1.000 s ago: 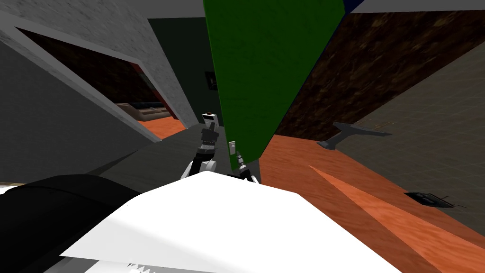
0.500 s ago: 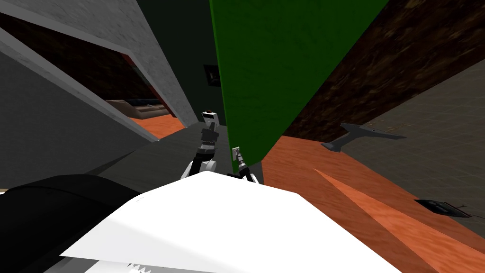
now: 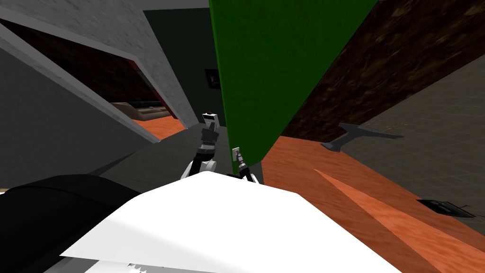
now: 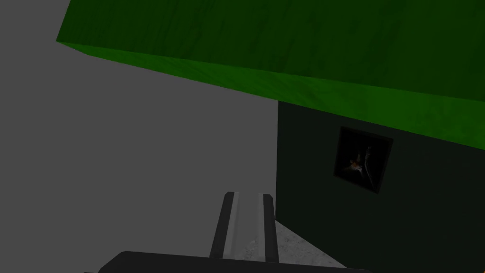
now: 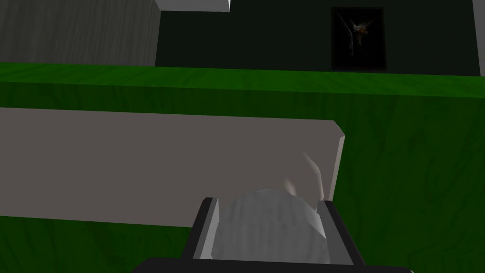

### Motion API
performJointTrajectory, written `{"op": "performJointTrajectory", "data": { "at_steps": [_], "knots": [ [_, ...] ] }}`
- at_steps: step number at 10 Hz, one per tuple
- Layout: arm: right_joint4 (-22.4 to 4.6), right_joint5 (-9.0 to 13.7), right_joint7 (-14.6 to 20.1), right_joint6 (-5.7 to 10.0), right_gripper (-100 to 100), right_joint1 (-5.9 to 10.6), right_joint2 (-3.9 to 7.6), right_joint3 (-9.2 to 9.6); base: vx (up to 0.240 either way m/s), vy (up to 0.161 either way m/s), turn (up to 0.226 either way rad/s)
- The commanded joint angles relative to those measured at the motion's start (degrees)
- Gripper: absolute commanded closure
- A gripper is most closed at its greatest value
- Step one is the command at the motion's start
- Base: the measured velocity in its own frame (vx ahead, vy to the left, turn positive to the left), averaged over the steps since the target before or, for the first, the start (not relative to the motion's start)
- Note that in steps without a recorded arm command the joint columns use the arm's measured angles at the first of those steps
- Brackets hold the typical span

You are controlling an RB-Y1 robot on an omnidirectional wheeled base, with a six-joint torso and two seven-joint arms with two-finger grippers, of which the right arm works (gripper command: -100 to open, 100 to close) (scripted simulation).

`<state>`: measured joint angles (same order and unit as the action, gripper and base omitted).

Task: Push the door open

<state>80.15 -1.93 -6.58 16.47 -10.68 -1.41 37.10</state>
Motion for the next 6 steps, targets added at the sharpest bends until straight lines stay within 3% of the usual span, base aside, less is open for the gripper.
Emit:
{"op": "performJointTrajectory", "data": {
  "at_steps": [1,2,3,6],
  "knots": [
    [0.0,0.0,0.1,-0.05,100,-0.03,-0.02,0.02,0.000,0.000,0.000],
    [0.0,0.3,0.0,-0.06,100,0.15,1.65,-0.95,0.057,0.088,-0.054],
    [0.0,0.4,0.0,-0.08,100,0.25,2.23,-1.48,0.112,0.168,-0.104],
    [0.1,1.0,0.0,-0.17,100,0.60,2.83,-3.42,0.099,0.204,-0.087]
  ]
}}
